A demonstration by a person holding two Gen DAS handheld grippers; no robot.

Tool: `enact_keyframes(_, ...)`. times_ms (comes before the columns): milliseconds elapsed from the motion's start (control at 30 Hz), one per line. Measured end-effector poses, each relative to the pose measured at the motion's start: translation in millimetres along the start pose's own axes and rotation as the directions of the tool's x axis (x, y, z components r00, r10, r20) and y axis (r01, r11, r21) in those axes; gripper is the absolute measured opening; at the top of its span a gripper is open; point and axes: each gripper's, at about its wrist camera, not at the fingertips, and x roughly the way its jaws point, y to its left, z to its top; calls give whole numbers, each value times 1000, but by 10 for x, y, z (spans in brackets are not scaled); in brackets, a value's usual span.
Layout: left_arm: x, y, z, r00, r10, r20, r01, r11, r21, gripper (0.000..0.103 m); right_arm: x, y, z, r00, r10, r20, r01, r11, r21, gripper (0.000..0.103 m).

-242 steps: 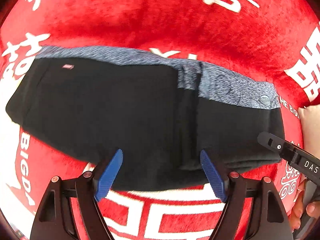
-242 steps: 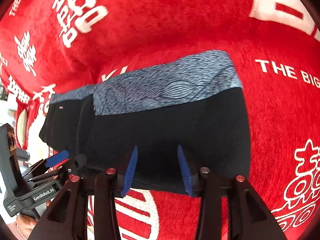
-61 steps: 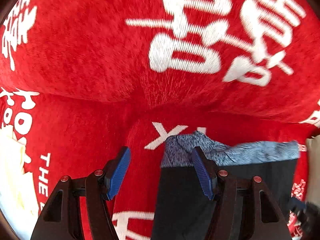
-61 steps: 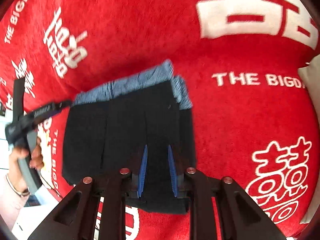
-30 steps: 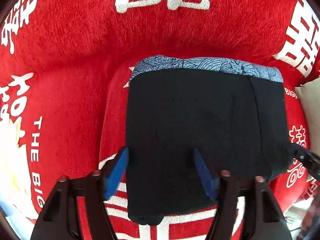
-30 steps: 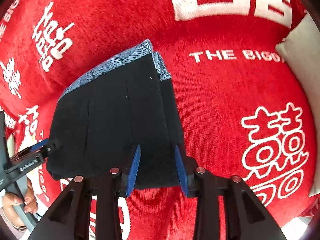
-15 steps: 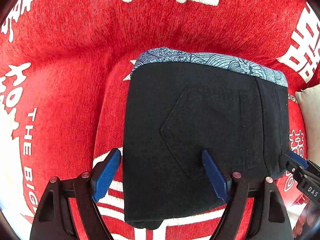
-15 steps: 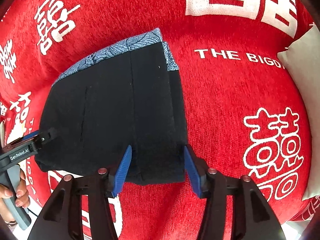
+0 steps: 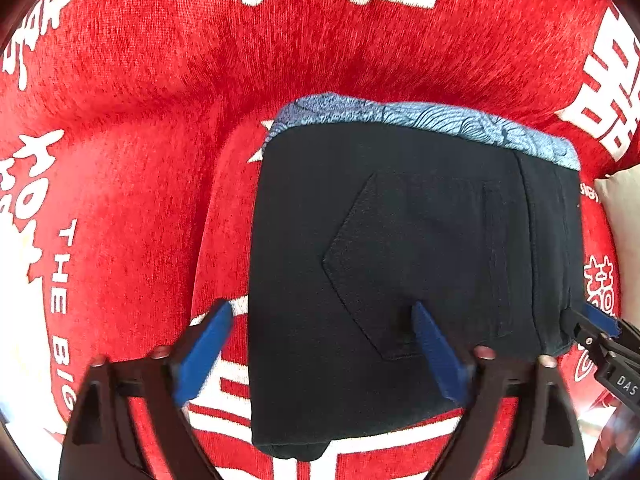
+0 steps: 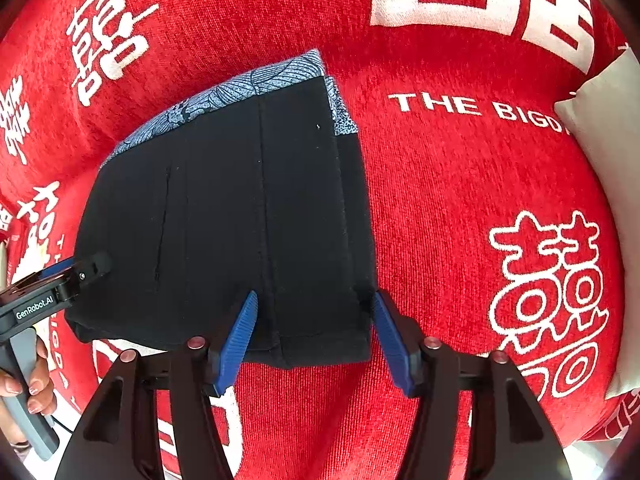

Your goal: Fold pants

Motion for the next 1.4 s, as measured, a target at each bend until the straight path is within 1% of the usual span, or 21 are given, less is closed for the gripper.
enact_keyframes(133, 23, 26, -15, 1000, -15, -3, 15, 1000, -18, 95, 11, -13, -8, 1000, 2, 6, -2, 1000, 1, 63)
enact_keyframes(300, -39, 19, -21, 1000, -12, 4, 12, 1000, -15, 95, -66, -66, 12, 1000, 18, 13, -18, 999, 27, 67)
enact_keyframes(400, -143, -14, -22, 1000, -9, 6, 9, 1000, 7, 95, -149, -122, -44, 999, 41, 16, -42, 997, 62, 71)
enact_keyframes(467, -216, -20, -15, 1000, -10, 4, 9, 1000, 22, 95, -226, -169, -101, 998, 51, 25, -53, 995, 82, 79)
enact_keyframes(500, -251, -31, -10, 1000, -9, 0, 9, 999, 32, 95, -265, -196, -129, 998, 54, 30, -57, 994, 91, 80)
enact_keyframes(600, -335, -80, 11, 1000, -10, -8, 10, 998, 54, 95, -371, -320, -243, 997, 68, 34, -72, 988, 135, 80)
enact_keyframes(800, -421, -233, 45, 999, -28, -27, 31, 994, 104, 95, -482, -565, -451, 997, 64, 34, -70, 973, 221, 80)
enact_keyframes(933, -431, -326, 80, 998, -49, -43, 54, 991, 119, 95, -516, -737, -592, 997, 66, 30, -72, 955, 288, 80)
enact_keyframes(1067, -426, -394, 107, 998, -49, -48, 55, 988, 141, 95, -531, -869, -694, 997, 74, 32, -80, 934, 348, 80)
enact_keyframes(1400, -411, -364, 130, 998, -43, -55, 50, 989, 140, 95, -551, -991, -691, 997, 74, 33, -81, 921, 382, 80)
